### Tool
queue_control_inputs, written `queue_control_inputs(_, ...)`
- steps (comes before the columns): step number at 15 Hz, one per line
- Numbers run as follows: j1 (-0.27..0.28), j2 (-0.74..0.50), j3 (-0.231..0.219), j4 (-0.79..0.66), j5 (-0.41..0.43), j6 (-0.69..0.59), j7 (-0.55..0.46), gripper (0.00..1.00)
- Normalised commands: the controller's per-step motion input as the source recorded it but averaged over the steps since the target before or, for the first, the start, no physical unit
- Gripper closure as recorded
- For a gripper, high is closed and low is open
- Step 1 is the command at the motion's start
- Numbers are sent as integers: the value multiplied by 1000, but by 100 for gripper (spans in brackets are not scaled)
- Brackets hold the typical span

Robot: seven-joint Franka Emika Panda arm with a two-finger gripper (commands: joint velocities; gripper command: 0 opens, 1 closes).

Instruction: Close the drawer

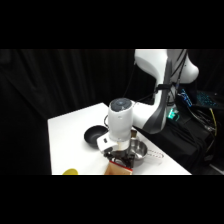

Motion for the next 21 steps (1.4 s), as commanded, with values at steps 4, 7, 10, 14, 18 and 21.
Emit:
queue_control_inputs(4, 203, 89, -38, 366, -164, -148, 117, 0)
queue_control_inputs(7, 157, 117, -32, 371, -159, -155, 93, 0)
queue_control_inputs(10, 104, 170, -28, 395, -136, -149, 58, 0)
queue_control_inputs(14, 82, 192, -18, 449, -118, -180, 45, 0)
queue_control_inputs(18, 87, 104, -50, 367, -115, -255, 109, 0)
queue_control_inputs(21, 94, -403, -89, -75, -78, -518, 286, 0)
